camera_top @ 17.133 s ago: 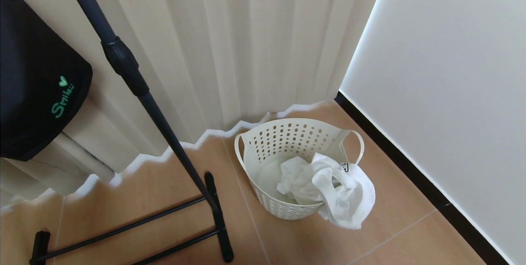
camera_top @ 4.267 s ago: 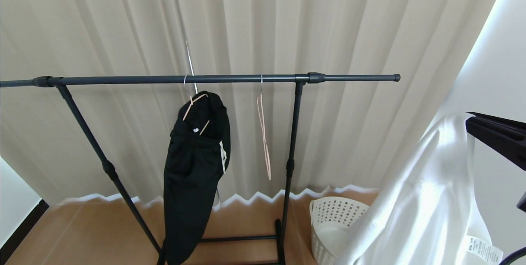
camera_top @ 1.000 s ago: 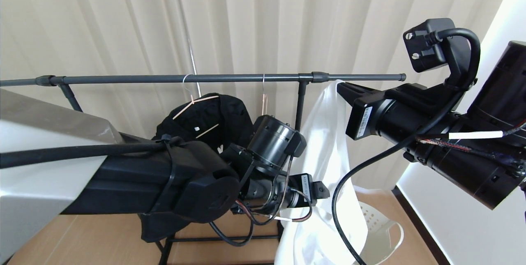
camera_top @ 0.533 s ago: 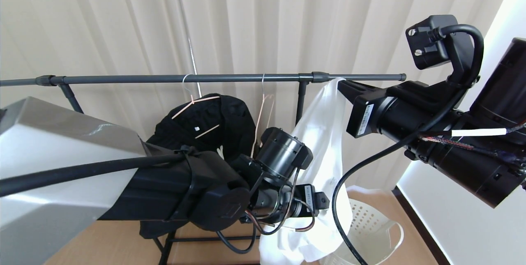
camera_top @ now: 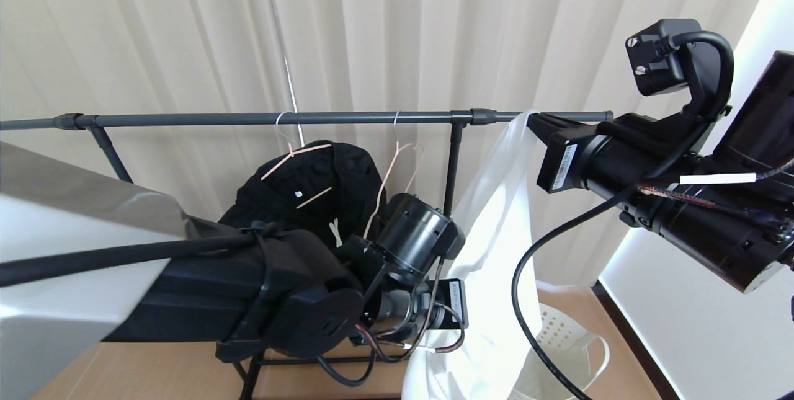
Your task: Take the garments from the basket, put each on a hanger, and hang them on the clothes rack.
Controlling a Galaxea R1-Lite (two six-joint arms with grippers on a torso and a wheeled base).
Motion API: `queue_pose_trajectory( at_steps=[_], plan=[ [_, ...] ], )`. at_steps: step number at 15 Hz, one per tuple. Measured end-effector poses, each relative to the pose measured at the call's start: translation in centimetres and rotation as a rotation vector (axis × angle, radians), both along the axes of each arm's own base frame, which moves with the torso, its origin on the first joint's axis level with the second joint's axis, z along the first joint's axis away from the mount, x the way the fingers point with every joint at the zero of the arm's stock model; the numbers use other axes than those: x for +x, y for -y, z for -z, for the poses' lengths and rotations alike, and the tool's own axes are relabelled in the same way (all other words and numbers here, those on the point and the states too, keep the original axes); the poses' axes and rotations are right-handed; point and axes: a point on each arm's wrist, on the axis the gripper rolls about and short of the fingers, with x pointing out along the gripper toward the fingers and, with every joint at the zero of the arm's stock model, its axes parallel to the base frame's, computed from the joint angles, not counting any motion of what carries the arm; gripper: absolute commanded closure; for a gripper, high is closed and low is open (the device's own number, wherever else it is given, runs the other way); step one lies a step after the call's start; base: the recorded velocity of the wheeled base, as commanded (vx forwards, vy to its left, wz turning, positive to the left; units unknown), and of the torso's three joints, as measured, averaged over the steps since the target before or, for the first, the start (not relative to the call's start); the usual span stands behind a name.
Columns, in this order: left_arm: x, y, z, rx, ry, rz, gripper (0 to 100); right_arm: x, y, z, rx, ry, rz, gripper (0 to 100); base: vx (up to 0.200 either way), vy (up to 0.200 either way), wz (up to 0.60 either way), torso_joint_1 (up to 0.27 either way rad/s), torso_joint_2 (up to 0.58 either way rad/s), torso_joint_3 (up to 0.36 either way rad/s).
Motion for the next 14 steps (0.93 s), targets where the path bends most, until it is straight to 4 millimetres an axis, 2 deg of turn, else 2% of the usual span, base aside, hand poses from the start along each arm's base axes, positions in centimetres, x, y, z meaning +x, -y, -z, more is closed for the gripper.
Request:
queue_pose_trajectory(
  at_steps=[4, 6, 9, 12, 14],
  plan=[
    [-0.7, -2.6, -3.1, 0.042, 0.131, -0.028, 100, 1.0, 1.4, 0.1, -0.033, 0.0, 0.082, 100, 0.0, 0.0, 0.0, 0.0, 0.0, 0.0],
    [0.2, -4.2, -4.2, 0.106, 0.222, -0.107, 100, 1.3, 2.2, 0.1, -0.106, 0.009, 0.166, 100, 0.0, 0.0, 0.0, 0.0, 0.0, 0.0],
    [1.2, -5.5, -5.5, 0.181, 0.326, -0.197, 100, 1.2, 2.7, 1.1, -0.196, -0.039, 0.202, 100, 0.0, 0.0, 0.0, 0.0, 0.0, 0.0],
    [1.9, -5.5, -6.9, 0.179, 0.382, -0.23, 100, 0.1, 3.2, 2.3, -0.304, -0.162, 0.193, 100, 0.0, 0.0, 0.0, 0.0, 0.0, 0.0],
    [2.5, -5.1, -8.1, 0.156, 0.416, -0.234, 100, -1.3, 3.1, 3.2, -0.395, -0.258, 0.155, 100, 0.0, 0.0, 0.0, 0.0, 0.0, 0.0]
  ],
)
